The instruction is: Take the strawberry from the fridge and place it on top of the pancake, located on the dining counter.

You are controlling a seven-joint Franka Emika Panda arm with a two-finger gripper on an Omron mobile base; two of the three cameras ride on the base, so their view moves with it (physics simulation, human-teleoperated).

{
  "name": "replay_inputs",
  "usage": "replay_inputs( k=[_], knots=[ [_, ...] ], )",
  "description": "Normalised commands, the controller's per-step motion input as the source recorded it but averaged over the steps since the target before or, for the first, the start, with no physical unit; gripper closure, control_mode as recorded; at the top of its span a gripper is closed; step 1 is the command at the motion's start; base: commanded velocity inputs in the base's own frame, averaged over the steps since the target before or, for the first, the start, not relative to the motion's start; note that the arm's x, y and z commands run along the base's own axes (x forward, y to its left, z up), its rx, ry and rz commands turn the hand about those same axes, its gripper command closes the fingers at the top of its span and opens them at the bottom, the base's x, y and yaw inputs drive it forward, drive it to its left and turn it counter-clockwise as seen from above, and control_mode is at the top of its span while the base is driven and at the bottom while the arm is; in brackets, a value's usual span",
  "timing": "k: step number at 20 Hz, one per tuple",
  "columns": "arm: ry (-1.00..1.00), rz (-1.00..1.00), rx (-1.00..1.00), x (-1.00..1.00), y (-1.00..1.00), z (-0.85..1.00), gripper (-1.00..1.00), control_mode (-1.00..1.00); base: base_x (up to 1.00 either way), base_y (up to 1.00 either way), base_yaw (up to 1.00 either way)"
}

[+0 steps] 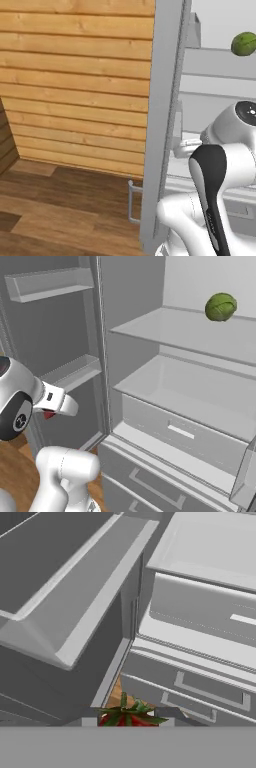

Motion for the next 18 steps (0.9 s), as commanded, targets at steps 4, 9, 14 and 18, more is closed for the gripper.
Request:
replay_inputs(
  k=[4,9,14,18],
  knots=[
    [0.00,0.00,0.00,0.00,0.00,0.00,1.00,1.00,-0.43,-0.09,0.10],
    [0.00,0.00,0.00,0.00,0.00,0.00,1.00,1.00,-0.87,-0.06,0.31],
    [0.00,0.00,0.00,0.00,0.00,0.00,1.00,1.00,-0.92,-0.13,0.41],
    [0.00,0.00,0.00,0.00,0.00,0.00,1.00,1.00,-0.99,-0.38,0.57]
  ],
)
